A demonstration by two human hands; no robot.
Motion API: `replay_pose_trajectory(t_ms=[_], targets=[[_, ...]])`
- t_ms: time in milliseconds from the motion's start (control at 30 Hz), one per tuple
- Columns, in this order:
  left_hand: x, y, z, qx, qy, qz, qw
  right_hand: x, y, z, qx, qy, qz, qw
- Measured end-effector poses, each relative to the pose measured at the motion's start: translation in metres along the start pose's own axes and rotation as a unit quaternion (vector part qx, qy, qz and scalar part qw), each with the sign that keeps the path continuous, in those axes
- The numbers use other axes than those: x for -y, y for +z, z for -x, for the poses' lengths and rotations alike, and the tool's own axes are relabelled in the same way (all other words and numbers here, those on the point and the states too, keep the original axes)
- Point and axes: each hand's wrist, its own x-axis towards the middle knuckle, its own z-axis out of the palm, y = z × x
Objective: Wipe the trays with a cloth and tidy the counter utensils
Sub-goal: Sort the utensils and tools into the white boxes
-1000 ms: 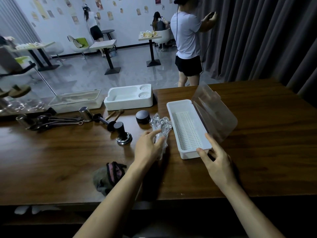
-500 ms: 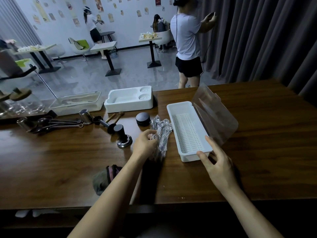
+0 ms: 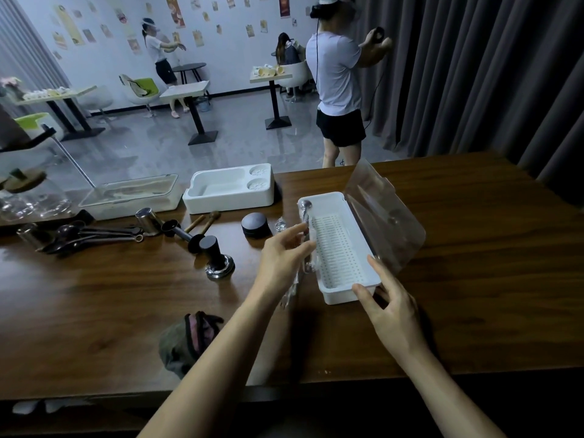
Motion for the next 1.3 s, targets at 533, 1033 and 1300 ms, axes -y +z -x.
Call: replay_pose_trajectory(t_ms=[533,1033,1300], targets=[[0.001,0.061,-0.016,0.092,0.068,-0.508,0.854,0.004,-0.002,-0.001,0.0,-0.008,0.005,1.0],[0.054,-0.015,0.001,-0.114,0.021,-0.309,0.944,0.002,0.0,-0.001,-0.001,-0.007,0.026,1.0],[0.049,-0.026,-0.01,-0.058,-0.03,-0.312,0.948,0.001,0.001,-0.001,0.005,-0.006,0.009,1.0]])
